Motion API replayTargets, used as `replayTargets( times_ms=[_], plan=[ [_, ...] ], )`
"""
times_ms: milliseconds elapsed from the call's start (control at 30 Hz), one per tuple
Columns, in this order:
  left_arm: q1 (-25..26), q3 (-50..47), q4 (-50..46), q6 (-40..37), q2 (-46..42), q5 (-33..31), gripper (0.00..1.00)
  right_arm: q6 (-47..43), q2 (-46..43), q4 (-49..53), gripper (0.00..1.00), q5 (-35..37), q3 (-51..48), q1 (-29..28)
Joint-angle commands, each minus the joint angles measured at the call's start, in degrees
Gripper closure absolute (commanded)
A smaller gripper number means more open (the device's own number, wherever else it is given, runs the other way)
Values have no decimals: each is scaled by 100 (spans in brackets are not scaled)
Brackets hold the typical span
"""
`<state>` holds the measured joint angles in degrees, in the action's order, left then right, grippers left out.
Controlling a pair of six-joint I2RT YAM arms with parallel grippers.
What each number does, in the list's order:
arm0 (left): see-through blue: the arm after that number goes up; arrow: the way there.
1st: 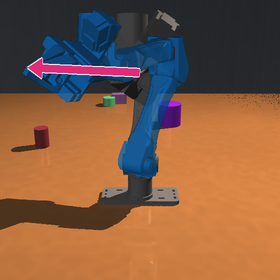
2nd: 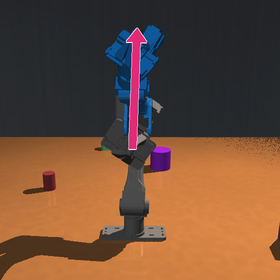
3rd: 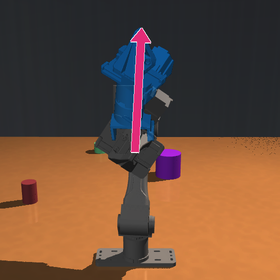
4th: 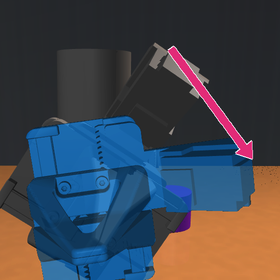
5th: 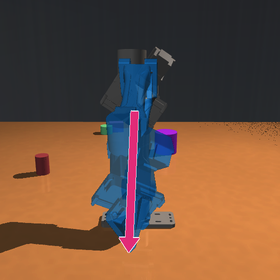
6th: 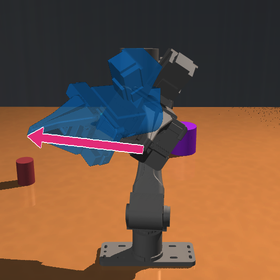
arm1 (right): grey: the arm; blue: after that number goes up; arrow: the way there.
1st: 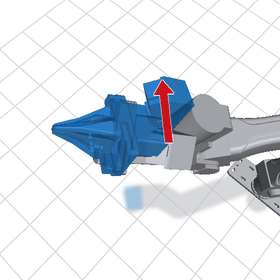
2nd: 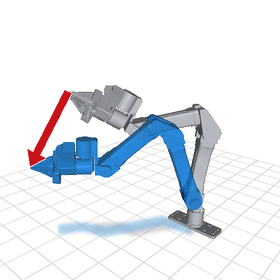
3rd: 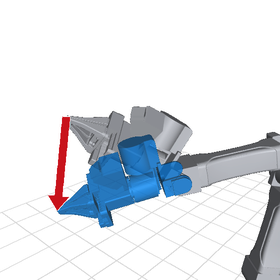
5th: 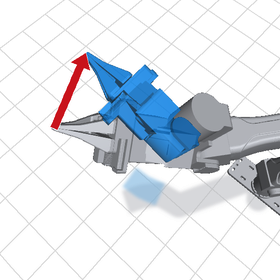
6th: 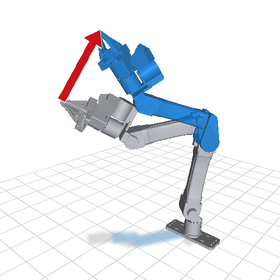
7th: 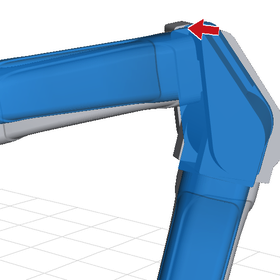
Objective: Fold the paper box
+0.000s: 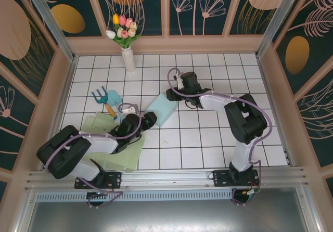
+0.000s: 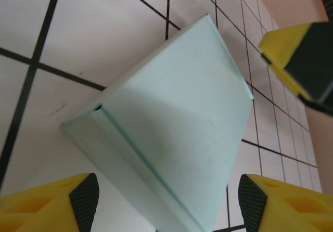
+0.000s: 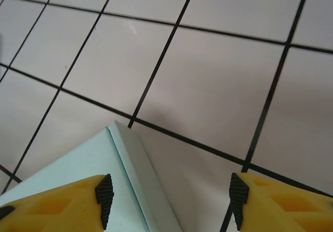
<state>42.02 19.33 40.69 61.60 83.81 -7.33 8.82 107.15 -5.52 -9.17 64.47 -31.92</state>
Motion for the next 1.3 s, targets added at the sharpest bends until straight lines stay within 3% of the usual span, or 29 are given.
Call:
replayTargets(
  times_ms=[0, 300, 500, 700, 933, 1267],
  plan=[
    [43, 294, 216, 81, 189, 29, 27, -170, 216, 165, 36, -324, 231, 19],
    [41, 718, 100, 36, 903, -58, 28, -207, 472, 93, 38, -1043, 102, 26],
    [38, 1461, -38, -323, 1403, 105, 30, -129, 245, 33, 51, -1148, -89, 20],
    [36, 2993, -476, -1002, 2411, 861, 36, 16, -233, 6, 52, -900, -274, 528],
    [49, 5527, -1340, -1888, 3963, 1358, 35, 155, -398, 28, 52, 49, -203, 992],
    [157, 7779, -2042, -2522, 5271, 1357, 34, 442, -534, -457, 50, 533, -557, 1869]
  ],
)
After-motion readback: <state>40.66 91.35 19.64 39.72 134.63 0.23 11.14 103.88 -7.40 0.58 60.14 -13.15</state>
